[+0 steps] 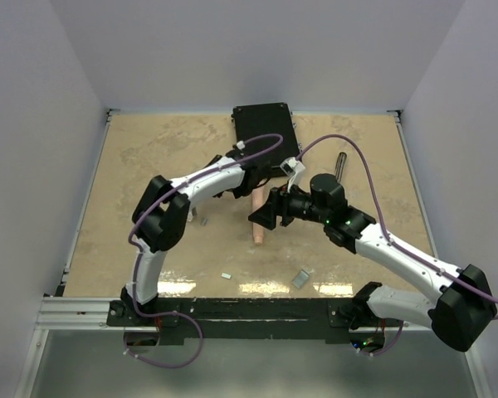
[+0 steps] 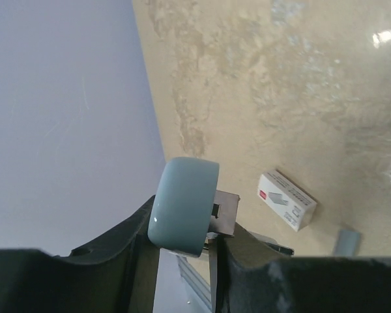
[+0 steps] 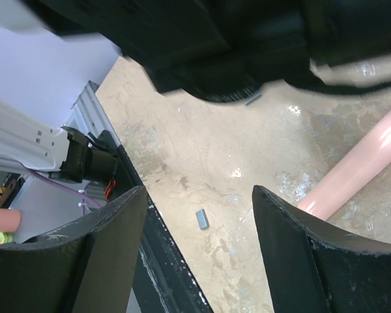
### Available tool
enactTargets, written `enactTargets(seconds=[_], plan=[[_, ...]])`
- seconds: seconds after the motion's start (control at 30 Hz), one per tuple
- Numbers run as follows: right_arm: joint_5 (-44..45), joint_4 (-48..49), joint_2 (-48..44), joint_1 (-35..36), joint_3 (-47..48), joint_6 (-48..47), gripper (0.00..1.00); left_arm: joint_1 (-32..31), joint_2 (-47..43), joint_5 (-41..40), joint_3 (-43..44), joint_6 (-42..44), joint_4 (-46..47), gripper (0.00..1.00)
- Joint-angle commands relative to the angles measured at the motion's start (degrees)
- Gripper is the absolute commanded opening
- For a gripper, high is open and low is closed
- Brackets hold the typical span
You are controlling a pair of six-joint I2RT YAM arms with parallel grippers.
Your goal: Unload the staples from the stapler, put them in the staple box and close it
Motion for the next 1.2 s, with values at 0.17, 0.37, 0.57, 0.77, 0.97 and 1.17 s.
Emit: enactTargets(seconds=[0.17,0.37,0.57,0.77,0.97,1.17], plan=[[0.70,0.16,0.63,-0.04,3.55,-1.13,0.71,1.69,-10.84,2.42,-2.94,-1.00,0.48,0.00],[0.08,2.79,3.36,0.04,4.87,0.71,0.70,6.16,-26.89,32.94,-7.07,8.22,21.89,0.00],[1.75,5.96,5.64,0.66,4.96,4.32,0.69,11.35,-42.37,55.03,-16.29,4.02,39.31,0.00],[6.14,6.58,4.42,3.64,6.54,4.15,0.68,11.45,-48.73,64.18,-25.17,1.19,47.59,0.00],[11.86,1.40,5.29,4.35,12.77,-1.56,0.66,11.45,-50.41,67.55,-28.78,1.38,49.19,0.00],[14.23,-1.68,10.13,6.11,16.82,-4.55,0.62,11.45,-50.05,70.89,-29.66,-1.27,49.37,0.00]])
